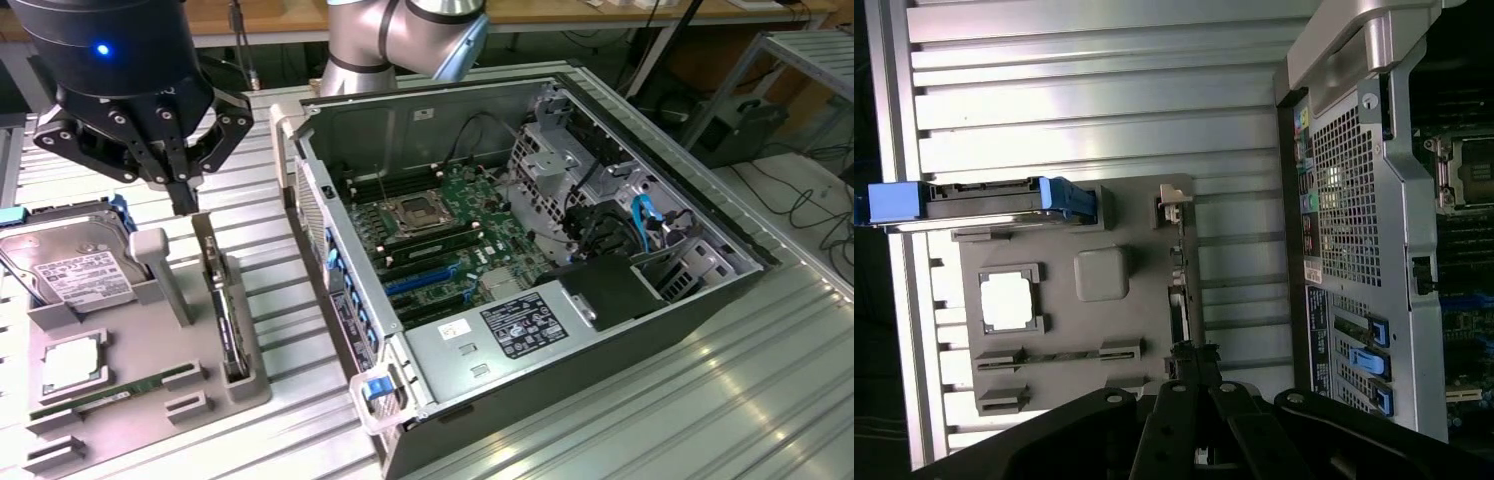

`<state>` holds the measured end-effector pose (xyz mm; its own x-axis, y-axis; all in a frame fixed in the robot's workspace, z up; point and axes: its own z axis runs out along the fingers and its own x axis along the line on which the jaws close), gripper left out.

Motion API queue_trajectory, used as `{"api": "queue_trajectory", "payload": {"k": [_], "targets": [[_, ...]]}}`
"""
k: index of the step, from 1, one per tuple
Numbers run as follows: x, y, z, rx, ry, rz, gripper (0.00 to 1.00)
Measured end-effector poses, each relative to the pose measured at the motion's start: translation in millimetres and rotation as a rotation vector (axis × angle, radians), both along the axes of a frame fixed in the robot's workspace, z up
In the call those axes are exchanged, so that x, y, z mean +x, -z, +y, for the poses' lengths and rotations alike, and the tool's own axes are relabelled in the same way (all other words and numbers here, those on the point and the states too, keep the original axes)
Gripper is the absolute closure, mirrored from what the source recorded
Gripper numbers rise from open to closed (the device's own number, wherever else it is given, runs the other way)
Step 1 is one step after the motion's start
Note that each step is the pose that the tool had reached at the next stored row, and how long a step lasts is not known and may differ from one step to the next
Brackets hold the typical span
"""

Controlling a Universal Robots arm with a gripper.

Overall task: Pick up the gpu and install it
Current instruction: 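Pick up the gpu and move the gpu toward the slot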

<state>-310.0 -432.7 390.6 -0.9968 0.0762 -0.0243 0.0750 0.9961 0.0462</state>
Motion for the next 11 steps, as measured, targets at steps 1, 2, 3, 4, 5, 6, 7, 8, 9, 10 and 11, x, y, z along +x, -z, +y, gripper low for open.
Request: {"api": "queue_trajectory", "payload": {"k": [1, 2, 3, 4, 5, 6, 7, 8, 9, 10, 11], "targets": [[0.0, 0.0, 0.0, 0.0001, 0.0, 0.0, 0.89], [0.0, 0.0, 0.0, 0.0001, 0.0, 0.0, 0.89], [0.0, 0.0, 0.0, 0.0, 0.0, 0.0, 0.89], [0.0, 0.0, 0.0, 0.0, 0.0, 0.0, 0.89], [0.0, 0.0, 0.0, 0.0, 0.0, 0.0, 0.89], [0.0, 0.0, 0.0, 0.0, 0.0, 0.0, 0.83], [0.0, 0.0, 0.0, 0.0, 0.0, 0.0, 0.76], [0.0, 0.0, 0.0, 0.0, 0.0, 0.0, 0.7], [0.0, 0.0, 0.0, 0.0, 0.0, 0.0, 0.7], [0.0, 0.0, 0.0, 0.0, 0.0, 0.0, 0.64], [0.0, 0.0, 0.0, 0.0, 0.0, 0.0, 0.58]]}}
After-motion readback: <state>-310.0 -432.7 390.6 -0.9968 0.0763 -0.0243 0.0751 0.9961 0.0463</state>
